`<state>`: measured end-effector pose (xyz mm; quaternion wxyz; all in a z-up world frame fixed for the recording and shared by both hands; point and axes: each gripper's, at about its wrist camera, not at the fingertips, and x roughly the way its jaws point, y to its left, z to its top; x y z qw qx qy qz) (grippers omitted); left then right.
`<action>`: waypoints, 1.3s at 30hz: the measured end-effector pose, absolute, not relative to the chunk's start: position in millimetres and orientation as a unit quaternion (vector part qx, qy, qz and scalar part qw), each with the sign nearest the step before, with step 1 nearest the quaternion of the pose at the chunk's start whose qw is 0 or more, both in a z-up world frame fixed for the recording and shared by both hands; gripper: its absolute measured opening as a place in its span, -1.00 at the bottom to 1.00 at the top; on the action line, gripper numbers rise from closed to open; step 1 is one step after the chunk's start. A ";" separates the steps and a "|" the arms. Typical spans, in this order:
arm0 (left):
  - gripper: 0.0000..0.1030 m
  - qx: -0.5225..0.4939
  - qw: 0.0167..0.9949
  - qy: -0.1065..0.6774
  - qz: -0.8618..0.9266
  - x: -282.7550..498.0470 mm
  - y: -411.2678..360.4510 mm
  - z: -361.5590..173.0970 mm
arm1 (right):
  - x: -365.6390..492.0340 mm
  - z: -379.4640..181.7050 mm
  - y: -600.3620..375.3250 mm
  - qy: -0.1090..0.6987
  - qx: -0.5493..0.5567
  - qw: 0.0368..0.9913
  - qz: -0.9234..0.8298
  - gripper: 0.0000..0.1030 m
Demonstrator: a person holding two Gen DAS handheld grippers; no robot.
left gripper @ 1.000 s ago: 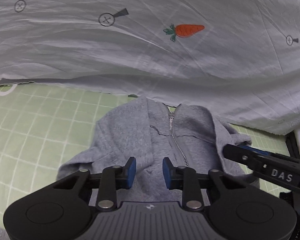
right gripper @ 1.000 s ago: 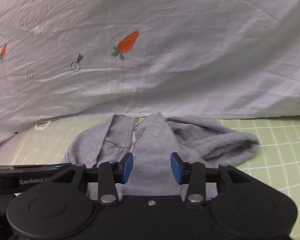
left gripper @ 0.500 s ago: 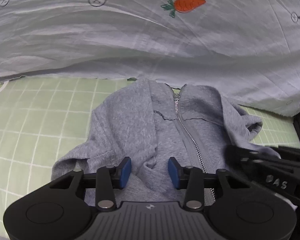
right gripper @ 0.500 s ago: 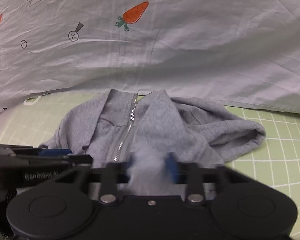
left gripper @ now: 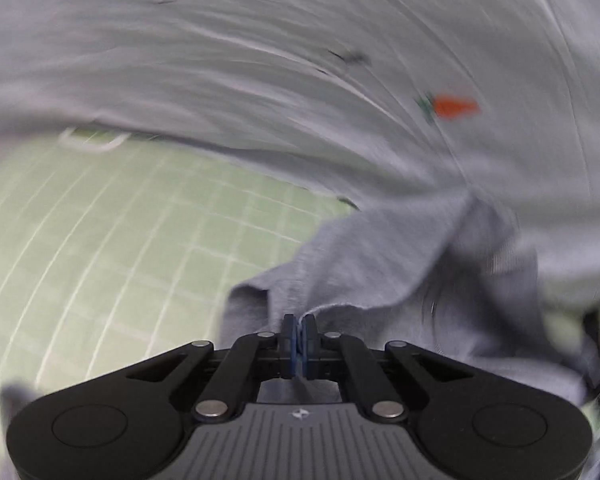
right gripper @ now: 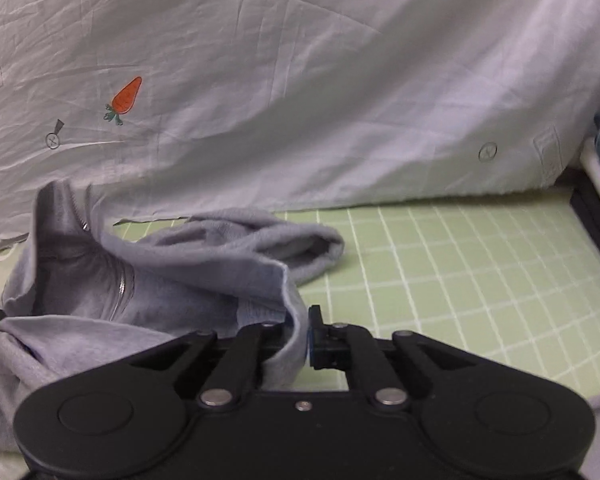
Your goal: Fold clothes
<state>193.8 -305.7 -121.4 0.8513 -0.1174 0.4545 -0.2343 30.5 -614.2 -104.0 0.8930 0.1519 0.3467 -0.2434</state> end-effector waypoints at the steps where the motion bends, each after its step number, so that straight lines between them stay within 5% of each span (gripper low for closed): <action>1: -0.95 -0.149 0.849 0.452 -0.230 191.8 -295.1 -119.0 | 30.8 -106.0 -612.3 0.351 0.152 0.892 -0.241 -0.82; 5: -0.96 -0.241 0.829 0.448 -0.231 186.6 -267.4 -112.8 | 32.9 -109.5 -604.1 0.364 0.150 0.889 -0.233 -0.79; 9: -0.94 -0.209 0.833 0.460 -0.224 180.1 -268.2 -115.5 | 35.4 -109.2 -597.3 0.368 0.129 0.890 -0.235 -0.55; 21: -0.81 -0.098 0.858 0.421 -0.278 184.2 -309.9 -98.8 | 36.0 -109.5 -588.9 0.368 0.108 0.896 -0.225 -0.55; 26: -0.48 -0.037 0.856 0.412 -0.311 208.4 -350.6 -106.2 | 40.6 -110.4 -589.2 0.369 0.105 0.896 -0.224 -0.55; 32: -0.32 0.088 0.834 0.446 -0.314 222.2 -398.9 -141.5 | 40.8 -112.8 -593.2 0.371 0.111 0.893 -0.228 -0.55; 37: -0.35 0.123 0.830 0.462 -0.289 221.7 -401.4 -164.5 | 38.5 -111.6 -594.8 0.366 0.114 0.894 -0.230 -0.54; 39: -0.74 0.103 0.835 0.463 -0.278 222.4 -392.9 -163.6 | 35.0 -107.5 -594.4 0.354 0.118 0.899 -0.229 -0.54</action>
